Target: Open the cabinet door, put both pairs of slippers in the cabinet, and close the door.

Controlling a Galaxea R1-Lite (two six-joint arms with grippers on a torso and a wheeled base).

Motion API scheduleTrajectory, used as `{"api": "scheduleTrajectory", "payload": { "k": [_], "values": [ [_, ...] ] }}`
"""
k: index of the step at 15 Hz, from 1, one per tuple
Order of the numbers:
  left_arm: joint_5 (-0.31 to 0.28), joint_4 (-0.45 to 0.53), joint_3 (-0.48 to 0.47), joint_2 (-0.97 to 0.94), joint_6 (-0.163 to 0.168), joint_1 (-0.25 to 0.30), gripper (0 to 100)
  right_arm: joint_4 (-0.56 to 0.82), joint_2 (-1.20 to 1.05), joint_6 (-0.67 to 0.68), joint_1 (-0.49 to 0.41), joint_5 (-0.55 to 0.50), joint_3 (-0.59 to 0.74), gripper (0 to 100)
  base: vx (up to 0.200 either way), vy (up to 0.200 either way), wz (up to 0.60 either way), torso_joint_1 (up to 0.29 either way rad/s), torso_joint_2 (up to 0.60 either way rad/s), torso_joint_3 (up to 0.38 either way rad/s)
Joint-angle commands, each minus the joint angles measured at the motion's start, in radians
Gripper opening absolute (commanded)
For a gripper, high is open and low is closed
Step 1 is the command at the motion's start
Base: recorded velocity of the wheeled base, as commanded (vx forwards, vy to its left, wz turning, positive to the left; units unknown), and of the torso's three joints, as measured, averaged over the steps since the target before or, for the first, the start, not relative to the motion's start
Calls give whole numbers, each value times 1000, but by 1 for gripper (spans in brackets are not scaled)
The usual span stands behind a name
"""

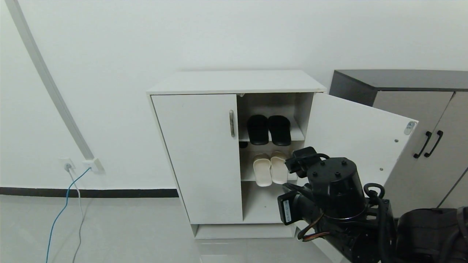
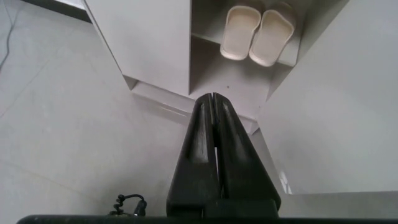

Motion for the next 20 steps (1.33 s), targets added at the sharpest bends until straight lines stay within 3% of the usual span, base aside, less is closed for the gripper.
{"api": "scheduleTrajectory", "payload": {
  "k": [1,20],
  "values": [
    [0,0,0,1,-1,0,0,-1,2,0,1,0,1,0,0,0,0,134,-471,-339],
    [0,0,0,1,-1,0,0,-19,28,-12,-15,-2,15,0,0,0,0,206,-525,-322]
  ]
}}
